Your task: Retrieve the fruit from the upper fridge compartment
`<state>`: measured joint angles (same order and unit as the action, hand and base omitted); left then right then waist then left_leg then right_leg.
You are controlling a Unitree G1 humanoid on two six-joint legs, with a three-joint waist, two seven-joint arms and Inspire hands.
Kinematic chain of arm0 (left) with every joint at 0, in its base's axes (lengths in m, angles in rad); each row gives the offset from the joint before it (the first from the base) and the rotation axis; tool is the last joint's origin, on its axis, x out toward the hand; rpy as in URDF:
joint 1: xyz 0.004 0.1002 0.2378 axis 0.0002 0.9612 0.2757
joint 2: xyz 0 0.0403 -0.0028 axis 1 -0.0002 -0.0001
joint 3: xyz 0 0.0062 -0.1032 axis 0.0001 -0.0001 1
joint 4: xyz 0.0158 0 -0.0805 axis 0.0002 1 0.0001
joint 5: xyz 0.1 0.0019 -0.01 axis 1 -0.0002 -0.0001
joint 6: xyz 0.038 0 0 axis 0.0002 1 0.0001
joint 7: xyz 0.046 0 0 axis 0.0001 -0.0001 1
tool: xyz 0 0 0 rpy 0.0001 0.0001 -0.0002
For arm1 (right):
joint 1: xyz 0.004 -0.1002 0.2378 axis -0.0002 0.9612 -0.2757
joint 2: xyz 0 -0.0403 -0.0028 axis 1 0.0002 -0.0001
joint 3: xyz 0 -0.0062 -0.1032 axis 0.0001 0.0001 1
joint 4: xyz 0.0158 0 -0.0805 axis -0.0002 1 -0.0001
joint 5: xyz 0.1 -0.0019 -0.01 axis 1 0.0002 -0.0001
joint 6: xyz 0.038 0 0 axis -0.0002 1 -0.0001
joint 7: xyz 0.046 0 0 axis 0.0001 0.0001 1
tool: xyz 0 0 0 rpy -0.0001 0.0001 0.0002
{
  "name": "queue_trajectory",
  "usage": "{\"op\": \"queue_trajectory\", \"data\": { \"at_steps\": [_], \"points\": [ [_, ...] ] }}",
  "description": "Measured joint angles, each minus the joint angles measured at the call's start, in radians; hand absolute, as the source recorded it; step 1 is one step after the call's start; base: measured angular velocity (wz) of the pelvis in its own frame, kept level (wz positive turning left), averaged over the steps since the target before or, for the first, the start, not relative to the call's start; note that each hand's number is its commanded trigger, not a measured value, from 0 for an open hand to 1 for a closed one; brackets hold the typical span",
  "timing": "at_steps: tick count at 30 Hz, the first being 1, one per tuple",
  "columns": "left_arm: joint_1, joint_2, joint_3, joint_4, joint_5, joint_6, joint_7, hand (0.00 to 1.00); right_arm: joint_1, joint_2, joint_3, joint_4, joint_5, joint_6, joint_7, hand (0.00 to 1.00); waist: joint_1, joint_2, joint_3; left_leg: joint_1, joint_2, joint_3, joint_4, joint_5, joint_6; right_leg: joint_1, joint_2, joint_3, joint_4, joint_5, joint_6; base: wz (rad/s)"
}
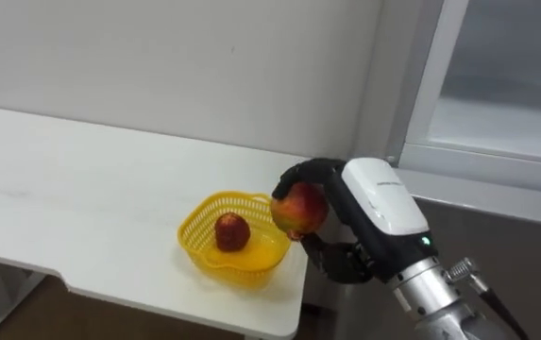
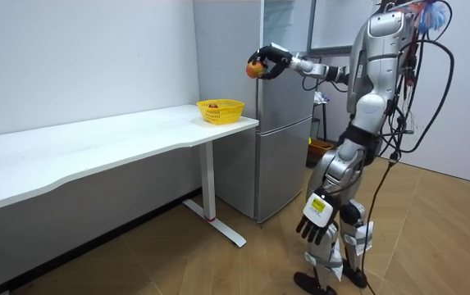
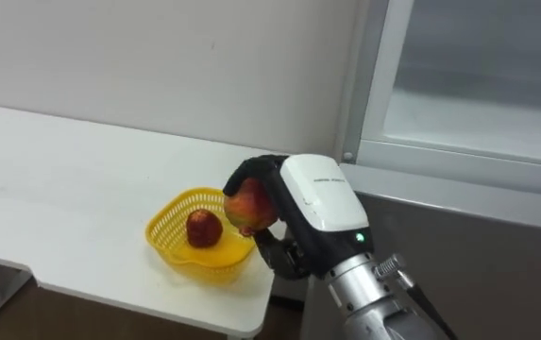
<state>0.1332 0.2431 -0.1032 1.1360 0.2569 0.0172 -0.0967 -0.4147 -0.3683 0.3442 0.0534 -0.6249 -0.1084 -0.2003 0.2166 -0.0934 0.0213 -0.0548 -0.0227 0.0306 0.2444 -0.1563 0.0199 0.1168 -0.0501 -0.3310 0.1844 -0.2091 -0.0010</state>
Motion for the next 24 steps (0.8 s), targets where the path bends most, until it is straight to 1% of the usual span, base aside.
{"op": "queue_trajectory", "data": {
  "at_steps": [3,5,6,7,8,9,11,13,15,17,19,24],
  "points": [
    [0.001,0.0,0.0,0.0,-0.001,0.0,0.008,0.0,-0.024,0.0,0.019,0.068,-0.001,0.005,-0.001,1.0,0.01,-0.009,-0.004,-0.001,-0.003,-0.01,-0.003,0.0,0.0,0.001,0.0,-0.003,0.0,0.0,0.001,0.1],
    [0.002,0.0,-0.001,0.0,-0.001,0.004,0.008,0.0,-0.038,0.0,0.044,0.108,0.002,0.01,-0.001,1.0,0.016,-0.016,-0.0039,-0.002,-0.004,-0.013,-0.004,0.0,0.0,0.0,-0.001,-0.005,0.001,-0.001,0.001,0.04],
    [-0.001,0.0,-0.001,0.0,-0.001,0.006,0.009,0.0,-0.043,0.0,0.06,0.13,0.002,0.015,0.0,1.0,0.025,-0.023,-0.0033,-0.002,-0.004,-0.013,-0.004,0.0,0.0,-0.004,-0.001,-0.005,0.0,-0.001,0.002,0.0],
    [-0.006,0.001,0.0,0.0,0.0,0.006,0.008,0.0,-0.045,0.0,0.071,0.147,0.003,0.017,0.004,1.0,0.036,-0.029,-0.0034,-0.005,-0.004,-0.013,-0.004,0.0,0.0,-0.006,-0.002,-0.012,0.0,-0.001,0.002,0.0],
    [-0.008,0.001,0.0,0.0,0.0,0.006,0.008,0.0,-0.045,0.001,0.075,0.154,0.003,0.017,0.007,1.0,0.039,-0.033,-0.0038,-0.007,-0.005,-0.016,-0.005,0.0,0.0,-0.005,-0.002,-0.022,0.0,-0.001,0.002,0.09],
    [-0.014,0.001,0.0,0.0,0.0,0.006,0.007,0.0,-0.049,0.003,0.083,0.168,0.004,0.017,0.009,1.0,0.041,-0.038,-0.0039,-0.011,-0.006,-0.022,-0.004,0.0,0.0,-0.006,-0.004,-0.04,0.0,-0.001,0.002,0.12],
    [-0.015,0.001,0.001,0.001,0.0,0.006,0.005,0.0,-0.061,0.005,0.099,0.181,0.003,0.021,0.013,1.0,0.044,-0.042,-0.0038,-0.011,-0.008,-0.025,-0.005,0.0,0.0,-0.006,-0.005,-0.043,0.0,-0.001,0.002,0.09],
    [-0.021,0.006,0.002,0.001,0.0,0.006,0.004,0.0,-0.064,0.005,0.102,0.181,0.002,0.022,0.015,1.0,0.057,-0.049,-0.0014,-0.011,-0.008,-0.033,-0.005,0.0,0.0,-0.004,-0.005,-0.057,0.0,-0.001,0.002,0.08],
    [-0.025,0.008,0.002,0.001,0.0,0.006,0.003,0.0,-0.067,0.005,0.103,0.19,0.003,0.022,0.015,1.0,0.066,-0.052,-0.0009,-0.011,-0.008,-0.036,-0.005,0.0,0.0,0.0,-0.005,-0.059,0.0,-0.001,0.002,0.09],
    [-0.026,0.008,0.002,0.001,0.0,0.006,-0.001,0.0,-0.083,0.006,0.107,0.224,0.0,0.021,0.015,1.0,0.069,-0.054,0.0004,-0.009,-0.008,-0.042,-0.005,0.0,0.0,0.004,-0.006,-0.068,0.0,-0.001,0.002,0.1],
    [-0.026,0.009,0.001,0.001,0.0,0.006,-0.005,0.0,-0.101,0.007,0.107,0.266,-0.003,0.024,0.015,1.0,0.078,-0.059,0.004,-0.01,-0.009,-0.046,-0.004,0.0,0.0,0.004,-0.007,-0.073,0.0,-0.002,0.003,0.05],
    [-0.027,0.009,0.001,0.001,0.0,0.006,-0.029,0.0,-0.108,0.007,0.107,0.309,-0.008,0.024,0.015,1.0,0.09,-0.063,0.0055,-0.013,-0.009,-0.053,-0.003,0.0,0.0,0.005,-0.01,-0.082,0.0,-0.002,0.004,0.04]
  ]
}}
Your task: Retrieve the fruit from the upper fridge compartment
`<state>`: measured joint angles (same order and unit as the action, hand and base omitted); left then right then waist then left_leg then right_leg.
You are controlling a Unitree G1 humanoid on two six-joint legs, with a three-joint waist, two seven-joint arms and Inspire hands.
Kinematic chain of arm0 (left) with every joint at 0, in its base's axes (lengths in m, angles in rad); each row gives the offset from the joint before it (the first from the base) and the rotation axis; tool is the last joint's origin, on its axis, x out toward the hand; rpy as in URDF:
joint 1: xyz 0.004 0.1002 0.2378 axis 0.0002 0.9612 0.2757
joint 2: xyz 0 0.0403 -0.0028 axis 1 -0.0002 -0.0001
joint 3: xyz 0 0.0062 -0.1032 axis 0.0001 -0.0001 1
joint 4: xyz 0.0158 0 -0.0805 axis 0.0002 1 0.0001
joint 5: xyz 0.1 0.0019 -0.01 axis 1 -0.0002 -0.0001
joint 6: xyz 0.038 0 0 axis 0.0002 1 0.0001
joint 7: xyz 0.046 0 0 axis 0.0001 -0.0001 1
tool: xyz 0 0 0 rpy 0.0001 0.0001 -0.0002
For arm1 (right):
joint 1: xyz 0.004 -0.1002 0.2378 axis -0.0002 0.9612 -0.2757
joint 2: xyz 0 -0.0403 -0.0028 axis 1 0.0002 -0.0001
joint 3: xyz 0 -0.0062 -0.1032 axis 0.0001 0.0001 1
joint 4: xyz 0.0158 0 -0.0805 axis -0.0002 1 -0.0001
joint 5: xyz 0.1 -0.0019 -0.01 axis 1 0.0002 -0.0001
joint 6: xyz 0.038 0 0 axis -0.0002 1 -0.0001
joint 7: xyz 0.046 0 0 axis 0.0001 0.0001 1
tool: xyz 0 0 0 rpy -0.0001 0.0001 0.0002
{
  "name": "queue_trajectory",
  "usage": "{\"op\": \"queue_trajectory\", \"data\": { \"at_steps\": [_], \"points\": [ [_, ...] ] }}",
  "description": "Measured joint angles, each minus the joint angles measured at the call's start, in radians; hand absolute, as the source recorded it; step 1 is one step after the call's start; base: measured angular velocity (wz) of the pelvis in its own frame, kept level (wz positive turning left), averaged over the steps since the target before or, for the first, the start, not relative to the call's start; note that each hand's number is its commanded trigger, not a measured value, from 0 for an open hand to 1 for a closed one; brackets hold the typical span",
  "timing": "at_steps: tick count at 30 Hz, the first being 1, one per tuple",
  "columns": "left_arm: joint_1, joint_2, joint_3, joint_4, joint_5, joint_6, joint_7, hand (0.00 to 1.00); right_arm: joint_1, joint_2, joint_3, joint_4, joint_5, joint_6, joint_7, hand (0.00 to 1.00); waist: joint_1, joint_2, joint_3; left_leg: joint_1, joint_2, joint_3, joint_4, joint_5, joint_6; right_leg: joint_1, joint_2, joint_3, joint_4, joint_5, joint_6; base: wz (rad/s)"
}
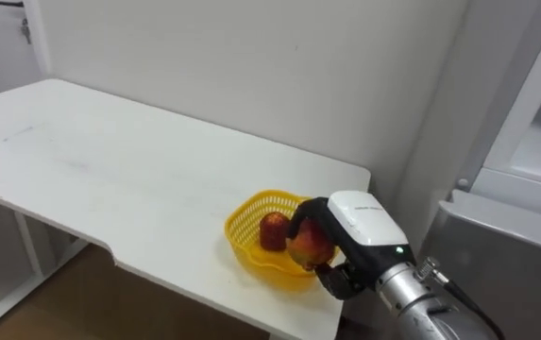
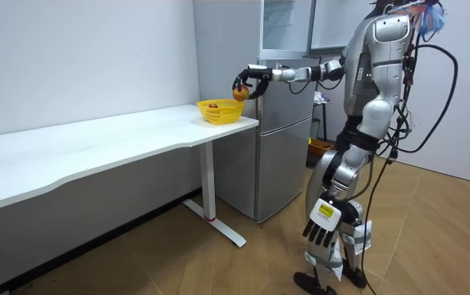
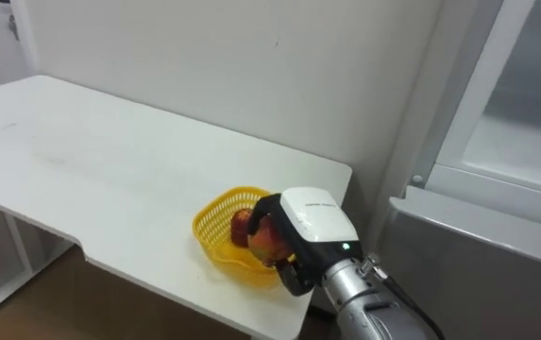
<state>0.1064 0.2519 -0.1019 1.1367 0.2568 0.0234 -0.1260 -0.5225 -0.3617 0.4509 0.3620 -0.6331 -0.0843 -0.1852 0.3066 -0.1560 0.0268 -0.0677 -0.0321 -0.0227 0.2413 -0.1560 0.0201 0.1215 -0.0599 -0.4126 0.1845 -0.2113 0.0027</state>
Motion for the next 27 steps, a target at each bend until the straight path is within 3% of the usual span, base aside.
{"op": "queue_trajectory", "data": {
  "at_steps": [9,10,11,12,13,27],
  "points": [
    [0.0,0.005,-0.001,0.0,0.0,0.0,-0.013,0.0,-0.04,0.006,0.0,0.058,0.003,-0.003,0.0,1.0,0.002,-0.009,0.0052,-0.008,0.0,-0.008,0.012,0.0,0.0,0.002,0.0,0.001,0.0,0.0,0.0,0.02],
    [0.0,0.005,-0.001,0.0,0.0,0.0,-0.013,0.0,-0.04,0.006,0.0,0.058,0.003,-0.003,0.0,0.95,0.002,-0.01,0.006,-0.009,0.0,-0.008,0.014,0.0,0.0,0.002,0.001,0.001,0.0,0.0,0.0,0.0],
    [0.0,0.005,-0.001,0.0,0.0,0.0,-0.013,0.0,-0.04,0.006,0.0,0.058,0.003,-0.003,0.0,0.3,0.002,-0.011,0.0063,-0.009,0.0,-0.008,0.015,0.0,0.0,0.002,0.002,0.001,0.0,0.0,0.0,0.0],
    [0.0,0.005,-0.001,0.0,0.0,0.0,-0.015,0.0,-0.04,0.006,0.0,0.058,0.003,-0.003,0.0,0.09,0.002,-0.011,0.0066,-0.011,0.0,-0.008,0.016,0.0,0.0,0.002,0.002,0.001,0.0,0.0,0.0,0.0],
    [0.0,0.005,-0.001,0.0,0.0,0.0,-0.018,0.0,-0.04,0.006,0.0,0.058,0.003,-0.003,0.0,0.0,0.002,-0.011,0.0065,-0.012,0.0,-0.008,0.017,0.0,0.0,0.002,0.002,0.001,0.0,0.0,0.0,0.0],
    [0.0,0.005,-0.001,-0.001,0.022,0.002,-0.04,0.0,-0.046,0.009,-0.003,0.057,0.038,-0.004,0.0,0.0,0.002,-0.01,0.0046,-0.031,0.001,-0.009,0.034,0.0,0.0,-0.004,0.006,-0.001,0.0,0.0,0.0,0.0]
  ]
}}
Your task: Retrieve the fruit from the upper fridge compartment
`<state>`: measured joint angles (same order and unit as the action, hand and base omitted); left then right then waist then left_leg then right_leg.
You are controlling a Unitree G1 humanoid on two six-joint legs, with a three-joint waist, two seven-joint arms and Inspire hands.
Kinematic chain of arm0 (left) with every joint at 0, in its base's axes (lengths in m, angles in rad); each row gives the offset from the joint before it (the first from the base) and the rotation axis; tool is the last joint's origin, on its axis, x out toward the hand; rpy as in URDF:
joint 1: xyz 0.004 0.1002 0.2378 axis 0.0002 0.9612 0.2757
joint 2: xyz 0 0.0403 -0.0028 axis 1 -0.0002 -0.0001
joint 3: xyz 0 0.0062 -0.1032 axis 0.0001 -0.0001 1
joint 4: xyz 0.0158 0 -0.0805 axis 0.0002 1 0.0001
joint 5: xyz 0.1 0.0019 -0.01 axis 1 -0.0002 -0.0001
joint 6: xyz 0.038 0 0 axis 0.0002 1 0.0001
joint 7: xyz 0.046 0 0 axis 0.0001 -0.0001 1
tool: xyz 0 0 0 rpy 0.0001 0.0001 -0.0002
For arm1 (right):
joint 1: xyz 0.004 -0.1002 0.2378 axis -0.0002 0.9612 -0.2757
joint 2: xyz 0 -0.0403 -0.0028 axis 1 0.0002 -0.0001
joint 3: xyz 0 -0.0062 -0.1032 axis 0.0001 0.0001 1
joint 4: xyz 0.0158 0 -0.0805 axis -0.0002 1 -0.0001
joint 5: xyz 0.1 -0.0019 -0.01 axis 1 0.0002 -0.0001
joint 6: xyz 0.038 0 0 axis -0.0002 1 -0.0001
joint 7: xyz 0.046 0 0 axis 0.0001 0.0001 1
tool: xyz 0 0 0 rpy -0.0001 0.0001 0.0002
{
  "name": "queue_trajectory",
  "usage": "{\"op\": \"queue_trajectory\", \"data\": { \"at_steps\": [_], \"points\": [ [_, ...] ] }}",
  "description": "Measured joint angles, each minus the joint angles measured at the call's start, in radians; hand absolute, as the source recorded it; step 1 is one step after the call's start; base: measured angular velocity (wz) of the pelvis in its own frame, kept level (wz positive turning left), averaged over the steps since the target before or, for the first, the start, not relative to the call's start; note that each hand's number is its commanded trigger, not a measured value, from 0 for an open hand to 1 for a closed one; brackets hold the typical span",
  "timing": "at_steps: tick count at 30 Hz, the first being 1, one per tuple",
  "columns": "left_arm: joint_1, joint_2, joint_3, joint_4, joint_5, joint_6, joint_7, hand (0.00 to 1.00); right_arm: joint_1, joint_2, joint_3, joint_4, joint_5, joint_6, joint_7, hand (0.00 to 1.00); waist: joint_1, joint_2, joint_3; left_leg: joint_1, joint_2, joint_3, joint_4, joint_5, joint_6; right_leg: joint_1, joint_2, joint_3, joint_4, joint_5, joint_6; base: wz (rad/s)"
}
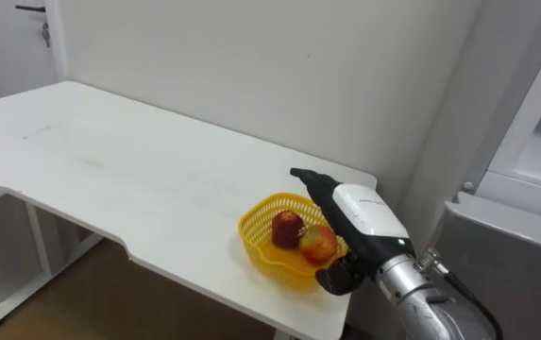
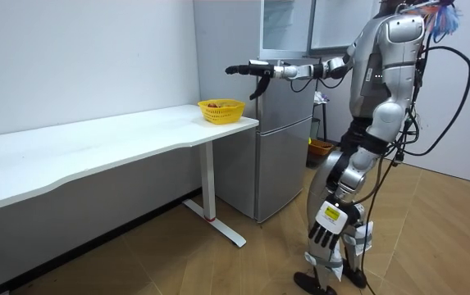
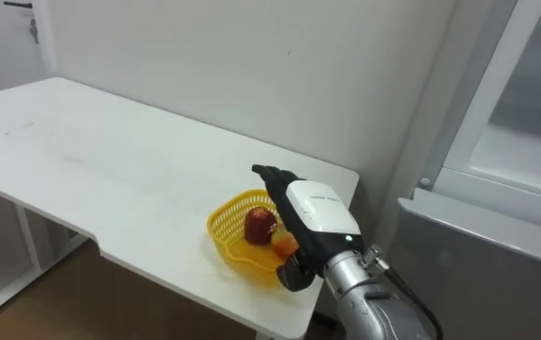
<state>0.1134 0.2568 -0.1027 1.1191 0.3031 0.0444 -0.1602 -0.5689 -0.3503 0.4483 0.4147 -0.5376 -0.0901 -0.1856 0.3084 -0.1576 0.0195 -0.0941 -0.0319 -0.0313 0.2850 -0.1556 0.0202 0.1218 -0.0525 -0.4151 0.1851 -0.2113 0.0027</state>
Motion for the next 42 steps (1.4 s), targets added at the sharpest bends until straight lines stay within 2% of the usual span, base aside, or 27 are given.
{"op": "queue_trajectory", "data": {
  "at_steps": [7,12,17,20,21,22,23,24,28,32,34,38,40,42],
  "points": [
    [0.0,-0.005,0.0,0.0,0.006,0.0,0.003,0.0,0.0,0.0,0.0,-0.005,0.006,0.0,0.0,0.0,-0.004,0.009,-0.0014,0.003,0.002,0.002,0.0,0.0,0.0,-0.003,-0.001,0.004,0.0,0.0,0.0,0.0],
    [0.001,-0.006,-0.001,0.0,0.006,0.0,0.018,0.0,0.0,0.001,0.0,-0.01,0.086,-0.001,0.001,0.0,-0.004,0.02,-0.0019,0.008,0.002,0.004,-0.001,0.0,0.0,-0.001,-0.002,0.007,0.0,0.0,0.0,0.0],
    [0.006,-0.01,0.001,0.0,0.007,0.0,0.04,0.0,0.0,0.003,-0.01,-0.118,0.155,0.005,0.01,0.0,-0.024,0.034,-0.0014,0.008,0.003,0.005,-0.001,0.0,0.0,-0.002,-0.002,0.019,-0.001,0.0,0.0,0.0],
    [0.009,-0.02,0.001,0.0,0.012,0.0,0.041,0.0,0.003,0.012,-0.035,-0.223,0.201,0.001,0.017,0.0,-0.032,0.058,-0.0004,0.014,0.002,0.014,0.0,-0.001,0.002,0.0,0.0,0.048,-0.001,0.0,0.0,-0.08],
    [0.008,-0.025,0.001,0.0,0.014,0.0,0.044,0.0,0.004,0.012,-0.039,-0.251,0.218,-0.008,0.017,0.0,-0.041,0.073,0.0002,0.019,0.002,0.017,0.0,-0.002,0.004,0.006,0.0,0.057,-0.001,0.0,0.0,0.0],
    [0.008,-0.03,0.0,0.0,0.014,-0.001,0.051,0.0,0.012,0.019,-0.044,-0.285,0.218,-0.008,0.017,0.0,-0.06,0.083,-0.0031,0.021,0.001,0.016,0.001,-0.003,0.004,0.01,-0.001,0.059,-0.001,0.0,0.0,0.0],
    [0.009,-0.031,0.0,0.0,0.014,-0.001,0.054,0.0,0.023,0.028,-0.05,-0.307,0.219,-0.009,0.016,0.0,-0.067,0.089,-0.0029,0.024,0.001,0.019,0.0,-0.003,0.004,0.012,-0.001,0.065,-0.001,0.0,0.0,0.0],
    [0.01,-0.035,0.003,0.0,0.014,-0.001,0.063,0.0,0.051,0.045,-0.062,-0.346,0.219,-0.015,0.014,0.0,-0.074,0.098,-0.0028,0.031,0.003,0.027,-0.002,-0.003,0.005,0.015,0.0,0.078,-0.002,0.0,0.0,-0.19],
    [0.011,-0.052,0.004,0.0,0.013,-0.003,0.07,0.0,0.16,0.049,-0.11,-0.451,0.242,-0.025,0.014,0.0,-0.101,0.128,-0.0131,0.036,0.005,0.055,-0.013,-0.004,0.005,0.004,0.001,0.117,0.0,0.0,0.0,-0.24],
    [0.018,-0.053,0.008,0.001,0.013,-0.011,0.072,0.0,0.268,0.052,-0.167,-0.594,0.249,-0.027,0.001,0.0,-0.119,0.135,-0.0169,0.038,0.018,0.088,-0.017,-0.003,0.005,-0.012,0.004,0.158,-0.001,0.001,-0.003,-0.3],
    [0.026,-0.053,0.012,0.005,0.004,-0.021,0.081,0.0,0.313,0.077,-0.199,-0.666,0.25,-0.044,-0.032,0.0,-0.148,0.135,-0.0174,0.048,0.017,0.112,-0.027,-0.003,0.005,-0.015,0.005,0.175,-0.003,0.002,-0.005,-0.26],
    [0.034,-0.052,0.011,0.005,0.004,-0.04,0.094,0.0,0.372,0.085,-0.216,-0.758,0.258,-0.074,-0.066,0.0,-0.192,0.133,-0.0207,0.055,0.017,0.129,-0.035,-0.004,0.006,-0.013,0.006,0.188,-0.013,0.004,-0.007,-0.13],
    [0.038,-0.053,0.006,0.004,0.004,-0.051,0.105,0.0,0.426,0.089,-0.221,-0.797,0.267,-0.099,-0.073,0.0,-0.207,0.139,-0.0178,0.071,0.02,0.143,-0.05,-0.004,0.006,-0.009,0.006,0.199,-0.014,0.005,-0.008,-0.14],
    [0.04,-0.055,0.003,0.004,0.002,-0.053,0.111,0.0,0.448,0.095,-0.23,-0.815,0.276,-0.109,-0.074,0.0,-0.227,0.141,-0.0183,0.072,0.021,0.143,-0.054,-0.005,0.005,-0.009,0.006,0.2,-0.014,0.005,-0.007,-0.07]
  ]
}}
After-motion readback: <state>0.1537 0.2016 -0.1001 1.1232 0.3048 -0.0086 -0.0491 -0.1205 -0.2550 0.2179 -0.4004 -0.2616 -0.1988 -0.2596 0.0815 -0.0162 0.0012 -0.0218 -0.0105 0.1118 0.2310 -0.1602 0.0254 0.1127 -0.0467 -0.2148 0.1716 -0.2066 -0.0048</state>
